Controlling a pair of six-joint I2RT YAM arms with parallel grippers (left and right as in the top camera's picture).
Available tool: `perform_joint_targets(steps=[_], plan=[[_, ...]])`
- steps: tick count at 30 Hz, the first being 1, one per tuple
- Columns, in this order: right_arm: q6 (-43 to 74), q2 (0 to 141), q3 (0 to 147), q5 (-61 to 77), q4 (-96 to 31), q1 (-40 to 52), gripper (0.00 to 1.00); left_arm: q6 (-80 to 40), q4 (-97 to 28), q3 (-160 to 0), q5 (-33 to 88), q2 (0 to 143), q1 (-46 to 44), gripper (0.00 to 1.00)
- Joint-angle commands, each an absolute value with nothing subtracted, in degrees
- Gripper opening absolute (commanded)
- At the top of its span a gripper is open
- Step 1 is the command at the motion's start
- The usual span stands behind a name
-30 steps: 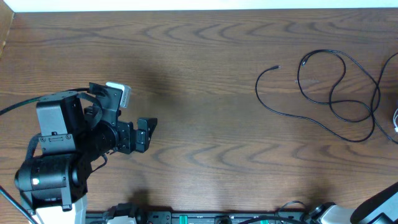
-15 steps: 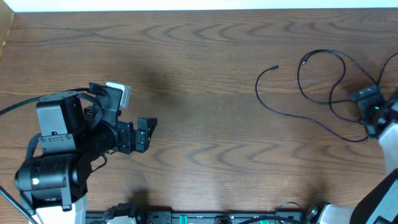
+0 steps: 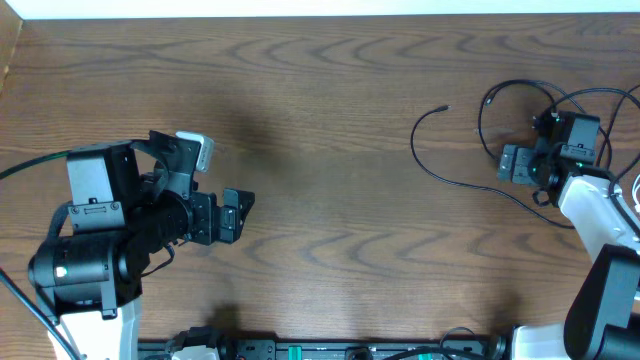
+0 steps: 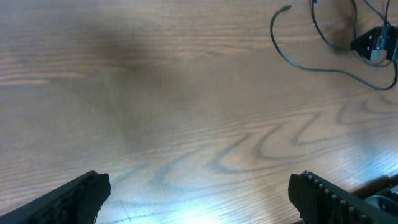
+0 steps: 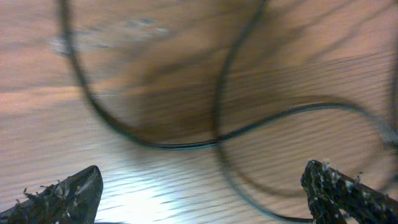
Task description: Untangle cables
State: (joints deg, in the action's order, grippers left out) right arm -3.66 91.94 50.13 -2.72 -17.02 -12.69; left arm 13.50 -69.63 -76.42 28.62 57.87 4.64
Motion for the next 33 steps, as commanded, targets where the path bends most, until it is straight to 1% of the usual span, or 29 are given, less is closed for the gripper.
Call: perform_joint_targets(steps=[1, 2, 3, 4, 6, 11, 14, 15, 16, 23, 26, 29, 33], plan=[[-16.7, 94.0, 49.6, -11.4, -16.0, -13.0, 0.95, 13.2, -70.4, -76.7, 29.6, 58.0, 4.4, 0.98], [-20.6, 94.8, 49.6, -11.5, -15.2, -13.1, 0.90, 13.2, -70.4, -76.7, 29.6, 58.0, 4.4, 0.98], [-23.5, 95.7, 49.6, -11.4, -14.3, -13.2, 0.88, 13.2, -70.4, -76.7, 29.6, 58.0, 4.4, 0.98], [-26.0, 96.9, 49.6, -11.4, -13.0, -13.2, 0.89, 13.2, -70.4, -76.7, 29.6, 58.0, 4.4, 0.98], [-27.1, 100.7, 49.6, -11.4, -10.6, -13.2, 0.92, 13.2, -70.4, -76.7, 29.6, 58.0, 4.4, 0.98], [-27.1, 106.5, 49.6, -11.4, -8.1, -13.2, 0.91, 13.2, -70.2, -76.7, 29.6, 58.0, 4.4, 0.98], [-26.5, 109.0, 49.6, -11.4, -6.1, -13.2, 0.89, 13.2, -70.2, -76.7, 29.6, 58.0, 4.4, 0.98], [-26.3, 110.1, 49.6, -11.5, -5.0, -13.2, 0.84, 13.2, -70.2, -76.7, 29.6, 58.0, 4.4, 0.98], [-26.0, 110.7, 49.6, -11.5, -4.3, -13.3, 0.83, 13.2, -70.2, -76.7, 29.6, 58.0, 4.4, 0.98], [-21.8, 112.7, 49.6, -11.5, -0.5, -14.7, 0.77, 13.2, -70.2, -76.7, 29.6, 58.0, 4.4, 0.98], [-21.6, 113.4, 49.6, -11.5, -0.2, -15.8, 0.70, 13.2, -70.2, -76.7, 29.6, 58.0, 4.4, 0.98], [-18.9, 113.8, 49.6, -11.5, 0.7, -17.2, 0.68, 13.2, -70.2, -76.7, 29.6, 58.0, 4.4, 0.98], [-15.0, 113.8, 49.6, -11.4, 2.7, -19.2, 0.68, 13.2, -70.2, -76.7, 29.6, 58.0, 4.4, 0.98]])
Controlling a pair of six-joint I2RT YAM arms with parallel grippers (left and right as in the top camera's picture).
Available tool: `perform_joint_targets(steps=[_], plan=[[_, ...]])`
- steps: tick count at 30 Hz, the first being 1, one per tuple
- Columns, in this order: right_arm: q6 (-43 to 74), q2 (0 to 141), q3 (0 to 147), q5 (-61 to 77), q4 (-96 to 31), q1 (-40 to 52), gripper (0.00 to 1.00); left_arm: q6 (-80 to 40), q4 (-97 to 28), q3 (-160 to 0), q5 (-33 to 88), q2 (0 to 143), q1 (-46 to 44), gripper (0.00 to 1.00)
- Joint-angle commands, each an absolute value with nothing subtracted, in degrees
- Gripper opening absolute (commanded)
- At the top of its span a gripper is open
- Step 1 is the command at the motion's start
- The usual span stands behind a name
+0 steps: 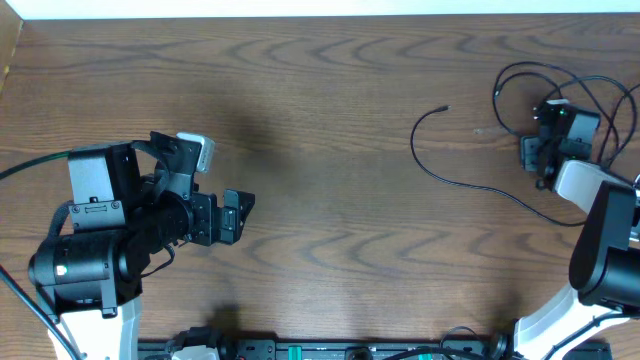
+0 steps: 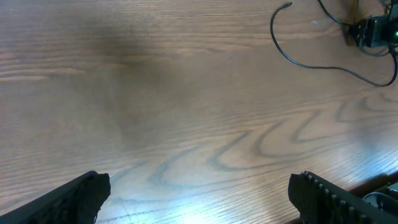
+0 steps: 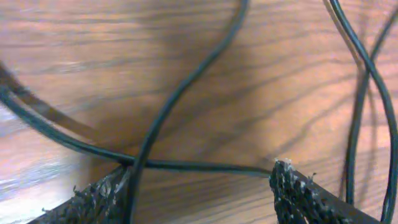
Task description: Untangle cables
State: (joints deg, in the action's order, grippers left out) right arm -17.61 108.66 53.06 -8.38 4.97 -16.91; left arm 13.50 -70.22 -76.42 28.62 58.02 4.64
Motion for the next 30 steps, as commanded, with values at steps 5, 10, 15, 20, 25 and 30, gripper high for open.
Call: perform_joint_targets(steps=[5, 10, 15, 20, 25, 30], plan=[[-15.0, 113.8, 49.6, -10.2, 4.8, -21.1, 0.62, 13.2, -70.2, -76.7, 29.6, 58.0, 4.4, 0.98], [-15.0, 113.8, 49.6, -6.0, 5.2, -22.0, 0.01, 13.2, -70.2, -76.7, 29.6, 58.0, 4.4, 0.98], [-13.2, 113.5, 49.7, 1.8, 7.1, -22.0, 0.01, 13.2, -70.2, -76.7, 29.6, 58.0, 4.4, 0.98], [-11.2, 108.0, 49.9, 3.8, 6.8, -22.0, 0.01, 13.5, -69.5, -76.7, 29.5, 57.4, 4.4, 0.99], [-11.2, 98.0, 49.9, 4.0, 6.6, -23.2, 0.01, 13.5, -68.9, -76.7, 29.3, 55.6, 4.4, 0.99], [-8.9, 87.3, 50.2, 8.7, 7.5, -28.7, 0.01, 13.5, -69.0, -76.7, 29.3, 53.4, 4.4, 0.99]])
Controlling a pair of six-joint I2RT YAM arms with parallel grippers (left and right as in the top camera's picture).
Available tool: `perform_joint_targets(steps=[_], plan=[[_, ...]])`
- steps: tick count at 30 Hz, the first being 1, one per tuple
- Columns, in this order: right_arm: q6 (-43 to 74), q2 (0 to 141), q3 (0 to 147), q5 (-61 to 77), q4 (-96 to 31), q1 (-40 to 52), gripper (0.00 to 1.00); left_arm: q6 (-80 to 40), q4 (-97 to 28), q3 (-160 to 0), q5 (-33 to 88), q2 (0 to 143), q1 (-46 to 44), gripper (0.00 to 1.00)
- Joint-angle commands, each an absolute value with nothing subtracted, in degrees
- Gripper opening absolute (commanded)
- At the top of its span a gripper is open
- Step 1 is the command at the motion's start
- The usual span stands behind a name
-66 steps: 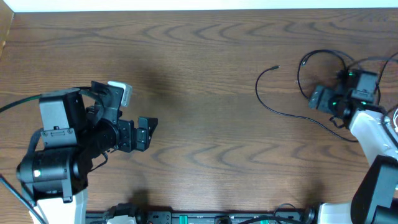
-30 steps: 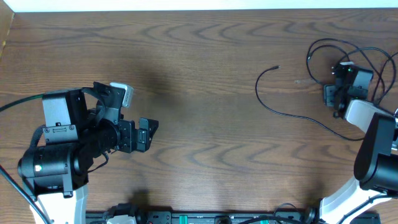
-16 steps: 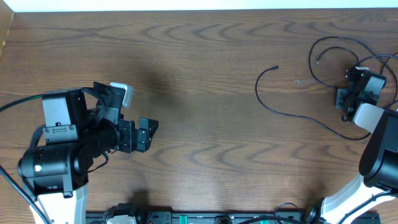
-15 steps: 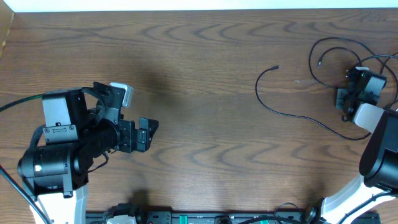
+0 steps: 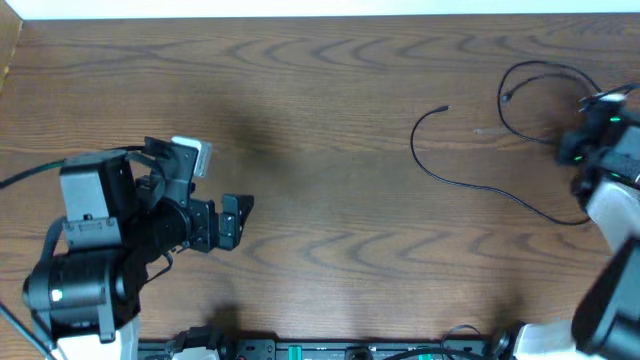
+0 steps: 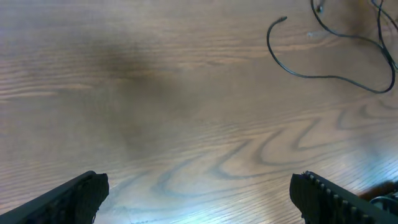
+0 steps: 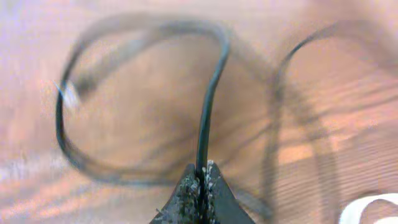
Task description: Untangle cables
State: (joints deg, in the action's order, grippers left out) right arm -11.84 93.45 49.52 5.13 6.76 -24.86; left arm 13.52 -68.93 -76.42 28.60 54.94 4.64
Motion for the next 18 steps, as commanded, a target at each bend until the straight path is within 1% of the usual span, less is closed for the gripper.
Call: perform_joint_targets(steps=[1, 5, 9, 12, 16, 17, 18], plan=[[-7.6, 85.5, 50.4, 9.7, 8.1, -30.8, 0.01, 13.5, -69.0, -76.7, 29.3, 52.8, 4.4, 0.99], [-6.0, 82.9, 51.4, 13.5, 10.8, -37.1, 0.01, 13.5, -69.4, -76.7, 29.3, 51.0, 4.4, 0.99], [3.4, 83.5, 52.8, 18.8, 14.1, -44.4, 0.01, 14.0, -70.8, -76.7, 28.7, 48.6, 4.4, 0.99], [10.0, 85.9, 53.4, 24.1, 19.2, -49.6, 0.01, 15.4, -71.8, -76.7, 28.7, 47.0, 4.4, 0.99], [19.1, 91.9, 55.0, 28.4, 24.6, -55.0, 0.01, 15.4, -72.7, -76.7, 28.7, 45.5, 4.4, 0.98], [23.7, 95.2, 55.3, 29.9, 26.8, -57.1, 0.01, 15.4, -73.4, -76.7, 28.7, 45.3, 4.4, 0.98], [25.6, 96.4, 55.3, 30.3, 27.3, -57.8, 0.06, 15.4, -73.8, -76.7, 28.7, 45.3, 4.4, 0.98]])
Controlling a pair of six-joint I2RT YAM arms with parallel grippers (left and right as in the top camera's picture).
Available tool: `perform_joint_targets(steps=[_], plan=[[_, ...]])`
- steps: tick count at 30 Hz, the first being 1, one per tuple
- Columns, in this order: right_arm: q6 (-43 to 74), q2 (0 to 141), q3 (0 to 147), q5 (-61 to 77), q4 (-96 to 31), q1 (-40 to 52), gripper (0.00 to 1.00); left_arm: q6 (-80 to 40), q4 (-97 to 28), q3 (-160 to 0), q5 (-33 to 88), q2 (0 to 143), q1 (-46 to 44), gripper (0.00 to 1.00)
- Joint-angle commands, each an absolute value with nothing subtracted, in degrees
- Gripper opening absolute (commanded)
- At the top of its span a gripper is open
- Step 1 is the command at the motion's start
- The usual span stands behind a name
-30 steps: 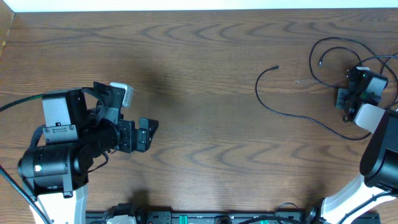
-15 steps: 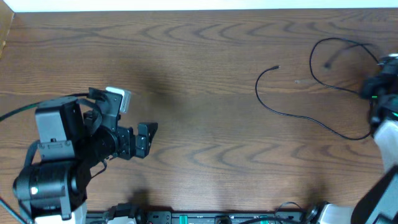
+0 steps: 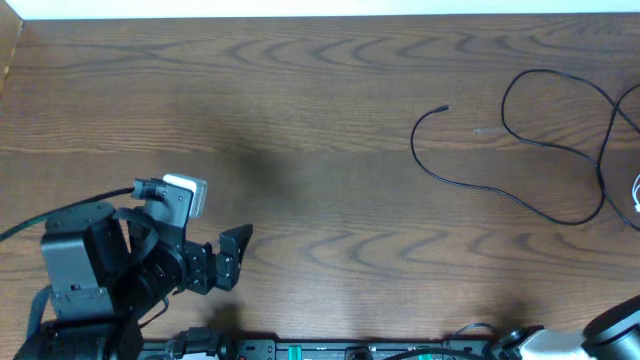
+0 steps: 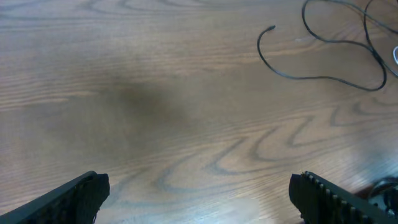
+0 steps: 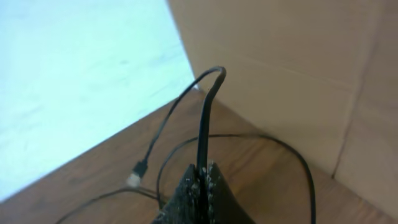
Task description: Untangle cables
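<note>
A thin black cable [image 3: 520, 197] lies at the table's right, from a free plug end [image 3: 445, 108] through a long curve into a wide loop [image 3: 540, 75] that runs off the right edge. My right gripper [image 5: 203, 171] is shut on this black cable [image 5: 206, 112], which arches up from the jaws and drops to a plug [image 5: 138, 173]. The overhead view does not show that gripper. My left gripper [image 4: 199, 199] is open over bare wood at the front left [image 3: 225, 258], far from the cable [image 4: 292, 74].
A white cable [image 3: 636, 195] peeks in at the right edge. The right wrist view shows a beige wall [image 5: 298, 56] and a pale surface [image 5: 74, 74] beyond the table corner. The left arm's body [image 3: 90, 280] fills the front left corner.
My right gripper, still shut on the black cable, has left the overhead view to the right and now looks toward the wall. The loop has spread wider. My left arm sits nearer the front edge.
My right gripper was open above the tangled loops at the right. It was then open close over a crossing of strands. Later it was shut on one black strand further right. Now it holds that strand past the table's right edge, and the loops lie more spread.
</note>
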State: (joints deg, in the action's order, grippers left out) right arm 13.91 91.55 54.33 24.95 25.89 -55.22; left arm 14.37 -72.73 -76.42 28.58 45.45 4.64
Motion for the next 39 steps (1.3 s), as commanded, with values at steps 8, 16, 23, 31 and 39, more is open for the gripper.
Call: perform_joint_targets(steps=[8, 16, 23, 31, 39], plan=[[35.1, 101.7, 55.3, 34.0, 27.4, -58.8, 0.99, 15.4, -74.6, -76.7, 28.7, 45.3, 4.4, 0.98], [33.3, 100.6, 55.5, 45.0, 27.3, -51.0, 0.99, 15.6, -74.6, -76.7, 28.7, 45.3, 4.4, 0.98], [20.1, 98.9, 55.5, 53.5, 9.9, -40.4, 0.99, 15.6, -75.0, -76.7, 28.7, 45.3, 4.4, 0.98], [4.7, 98.9, 55.4, 30.7, -19.5, -28.6, 0.99, 15.6, -75.0, -76.7, 28.7, 45.3, 4.4, 0.98], [-13.2, 98.9, 55.4, 24.7, -31.4, -15.4, 0.99, 15.6, -76.0, -76.7, 28.7, 45.3, 4.4, 0.98]])
